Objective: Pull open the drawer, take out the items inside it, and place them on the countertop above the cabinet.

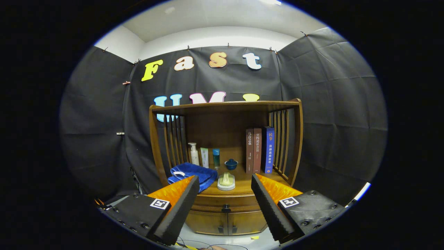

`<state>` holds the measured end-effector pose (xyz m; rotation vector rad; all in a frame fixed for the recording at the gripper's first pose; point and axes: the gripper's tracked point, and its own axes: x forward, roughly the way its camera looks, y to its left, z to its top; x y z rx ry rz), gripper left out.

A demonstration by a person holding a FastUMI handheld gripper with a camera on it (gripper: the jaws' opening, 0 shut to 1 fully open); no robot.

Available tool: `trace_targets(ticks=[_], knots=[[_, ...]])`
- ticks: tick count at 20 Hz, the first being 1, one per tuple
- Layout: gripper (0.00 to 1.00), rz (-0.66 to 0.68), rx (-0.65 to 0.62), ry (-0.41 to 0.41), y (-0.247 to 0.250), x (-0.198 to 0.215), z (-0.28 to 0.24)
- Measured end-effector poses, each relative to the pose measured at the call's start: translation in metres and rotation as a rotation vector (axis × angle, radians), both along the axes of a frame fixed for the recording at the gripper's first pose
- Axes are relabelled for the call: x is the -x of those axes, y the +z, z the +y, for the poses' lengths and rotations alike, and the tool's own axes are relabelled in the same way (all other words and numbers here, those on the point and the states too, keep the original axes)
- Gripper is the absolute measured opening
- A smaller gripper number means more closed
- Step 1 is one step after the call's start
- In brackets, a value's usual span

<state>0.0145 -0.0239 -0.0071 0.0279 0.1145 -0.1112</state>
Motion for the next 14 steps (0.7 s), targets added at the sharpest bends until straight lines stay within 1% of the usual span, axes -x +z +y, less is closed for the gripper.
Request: trace_targets(ticks=[14], knots=[[0.99, 0.004, 0.009, -0.003, -0.0017, 0.0048, -0.0044]])
